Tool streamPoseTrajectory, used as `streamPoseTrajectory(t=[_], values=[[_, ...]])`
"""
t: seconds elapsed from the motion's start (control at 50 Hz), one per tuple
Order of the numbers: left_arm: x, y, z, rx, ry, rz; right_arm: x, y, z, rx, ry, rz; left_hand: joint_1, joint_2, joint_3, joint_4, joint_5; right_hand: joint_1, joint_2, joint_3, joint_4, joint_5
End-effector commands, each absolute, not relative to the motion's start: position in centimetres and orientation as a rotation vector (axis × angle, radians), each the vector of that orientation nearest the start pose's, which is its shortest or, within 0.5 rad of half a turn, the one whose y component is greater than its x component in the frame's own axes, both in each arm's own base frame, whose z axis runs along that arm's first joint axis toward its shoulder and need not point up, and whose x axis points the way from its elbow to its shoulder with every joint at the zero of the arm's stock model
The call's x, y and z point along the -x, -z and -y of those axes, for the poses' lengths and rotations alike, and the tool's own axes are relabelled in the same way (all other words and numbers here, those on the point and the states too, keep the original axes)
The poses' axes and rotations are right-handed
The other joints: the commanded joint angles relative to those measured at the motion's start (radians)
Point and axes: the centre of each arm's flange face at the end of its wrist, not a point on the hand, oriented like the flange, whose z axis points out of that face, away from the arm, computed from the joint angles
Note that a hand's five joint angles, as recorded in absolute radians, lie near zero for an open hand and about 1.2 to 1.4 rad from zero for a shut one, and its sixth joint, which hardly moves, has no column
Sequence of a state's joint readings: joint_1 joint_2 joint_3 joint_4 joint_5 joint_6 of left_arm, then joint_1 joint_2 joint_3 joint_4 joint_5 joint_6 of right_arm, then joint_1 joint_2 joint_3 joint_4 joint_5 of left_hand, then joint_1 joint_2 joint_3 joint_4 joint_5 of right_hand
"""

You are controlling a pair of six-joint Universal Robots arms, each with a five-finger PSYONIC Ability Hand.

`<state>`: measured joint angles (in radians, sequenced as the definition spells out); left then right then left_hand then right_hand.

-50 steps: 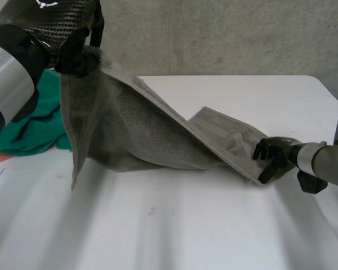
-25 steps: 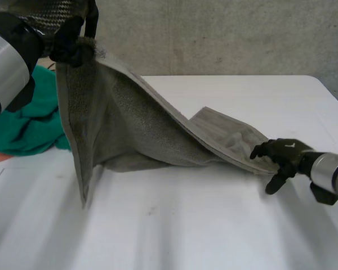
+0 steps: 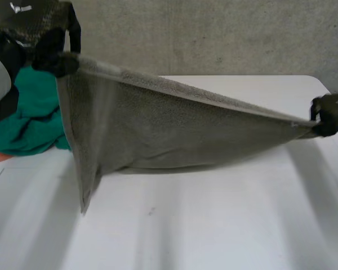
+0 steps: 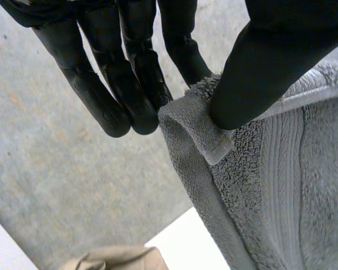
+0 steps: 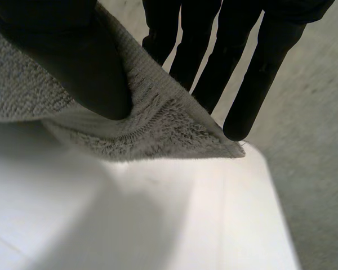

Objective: Fold the laundry.

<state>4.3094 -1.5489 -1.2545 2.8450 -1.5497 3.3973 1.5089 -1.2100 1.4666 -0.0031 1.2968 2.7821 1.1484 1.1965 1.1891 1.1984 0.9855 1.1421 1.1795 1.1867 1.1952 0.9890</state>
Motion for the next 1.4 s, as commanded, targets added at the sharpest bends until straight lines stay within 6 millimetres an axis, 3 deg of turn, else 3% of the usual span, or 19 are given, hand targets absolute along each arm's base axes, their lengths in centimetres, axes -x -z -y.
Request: streamPoseTrajectory(t=[0.02, 0.08, 0.16, 0.26, 0.38, 0.46, 0.48, 0.54, 0.56, 0.62, 0.7, 0.74, 0.84, 0.96, 1.12, 1.2, 1.32, 1.34, 1.4], values=[[23.1, -34.0, 23.8, -0.832, 2.147, -2.252, -11.0, -31.5, 33.6, 0.773, 2.004, -2.404, 0.248, 0.200, 0.207, 0.198, 0.236, 0.254, 0.217, 0.210, 0.201, 0.233], [23.3, -31.6, 24.9, -0.883, 2.041, -2.305, -10.2, -33.1, 33.1, 0.831, 1.956, -2.473, 0.248, 0.200, 0.207, 0.198, 0.236, 0.254, 0.217, 0.210, 0.201, 0.233], [23.7, -28.9, 26.7, -0.920, 1.928, -2.361, -11.4, -33.5, 32.5, 1.013, 1.826, -2.525, 0.248, 0.200, 0.207, 0.198, 0.236, 0.254, 0.217, 0.210, 0.201, 0.233], [25.2, -25.6, 29.7, -0.971, 1.829, -2.426, -13.5, -29.6, 33.2, 1.295, 1.512, -2.605, 0.248, 0.200, 0.207, 0.198, 0.236, 0.254, 0.217, 0.210, 0.201, 0.233], [27.6, -24.2, 33.5, -0.981, 1.851, -2.397, -15.9, -25.6, 35.8, 1.487, 1.458, -2.607, 0.248, 0.200, 0.207, 0.198, 0.236, 0.254, 0.217, 0.210, 0.201, 0.233], [28.9, -27.7, 36.7, -0.904, 2.053, -2.231, -16.7, -26.1, 39.7, 1.453, 1.785, -2.584, 0.248, 0.200, 0.207, 0.198, 0.236, 0.254, 0.217, 0.210, 0.201, 0.233], [29.3, -30.3, 37.6, -0.851, 2.180, -2.121, -16.8, -27.8, 41.6, 1.382, 2.029, -2.525, 0.248, 0.200, 0.207, 0.198, 0.236, 0.254, 0.217, 0.210, 0.201, 0.233], [29.6, -34.7, 38.1, -0.769, 2.375, -1.935, -16.9, -31.5, 43.8, 1.177, 2.435, -2.361, 0.248, 0.200, 0.207, 0.198, 0.236, 0.254, 0.217, 0.210, 0.201, 0.233], [29.6, -37.8, 38.2, -0.695, 2.509, -1.784, -16.8, -34.2, 44.8, 1.008, 2.675, -2.205, 0.248, 0.200, 0.207, 0.198, 0.236, 0.254, 0.217, 0.210, 0.201, 0.233], [28.7, -43.4, 37.9, -0.498, 2.741, -1.500, -16.6, -38.7, 45.1, 0.749, 2.977, -1.883, 0.248, 0.200, 0.207, 0.198, 0.236, 0.254, 0.217, 0.210, 0.201, 0.233], [27.9, -46.4, 37.2, -0.360, 2.892, -1.357, -17.0, -41.6, 44.4, 0.616, 3.121, -1.602, 0.248, 0.200, 0.207, 0.198, 0.236, 0.254, 0.217, 0.210, 0.201, 0.233], [27.8, -46.4, 37.2, -0.356, 2.905, -1.361, -17.1, -41.5, 44.1, 0.636, 3.113, -1.590, 0.248, 0.200, 0.207, 0.198, 0.236, 0.254, 0.217, 0.210, 0.201, 0.233], [27.0, -43.6, 38.4, -0.377, 2.818, -1.483, -17.5, -39.9, 44.1, 0.706, 3.038, -1.639, 0.248, 0.200, 0.207, 0.198, 0.236, 0.254, 0.217, 0.210, 0.201, 0.233], [26.7, -38.2, 39.7, -0.439, 2.667, -1.691, -17.1, -34.8, 45.2, 0.801, 2.852, -1.836, 0.248, 0.200, 0.207, 0.198, 0.236, 0.254, 0.217, 0.210, 0.201, 0.233], [27.0, -28.0, 40.3, -0.578, 2.392, -2.041, -17.5, -24.8, 44.4, 0.913, 2.368, -2.125, 0.248, 0.200, 0.207, 0.198, 0.236, 0.254, 0.217, 0.210, 0.201, 0.233], [26.6, -24.4, 40.1, -0.598, 2.269, -2.156, -17.8, -20.1, 43.6, 0.920, 2.161, -2.208, 0.248, 0.200, 0.207, 0.198, 0.236, 0.254, 0.217, 0.210, 0.201, 0.233], [25.6, -21.0, 39.9, -0.607, 2.136, -2.259, -16.5, -15.4, 43.7, 0.888, 2.006, -2.349, 0.248, 0.200, 0.207, 0.198, 0.236, 0.254, 0.217, 0.210, 0.201, 0.233], [25.4, -20.3, 39.8, -0.611, 2.111, -2.277, -16.1, -14.6, 43.7, 0.874, 1.968, -2.391, 0.248, 0.200, 0.207, 0.198, 0.236, 0.062, 0.025, 0.017, 0.009, 0.041], [25.3, -19.3, 39.5, -0.623, 2.072, -2.309, -15.6, -13.7, 43.7, 0.853, 1.915, -2.439, 0.248, 0.200, 0.207, 0.198, 0.236, -0.069, -0.107, -0.114, -0.122, -0.091]])
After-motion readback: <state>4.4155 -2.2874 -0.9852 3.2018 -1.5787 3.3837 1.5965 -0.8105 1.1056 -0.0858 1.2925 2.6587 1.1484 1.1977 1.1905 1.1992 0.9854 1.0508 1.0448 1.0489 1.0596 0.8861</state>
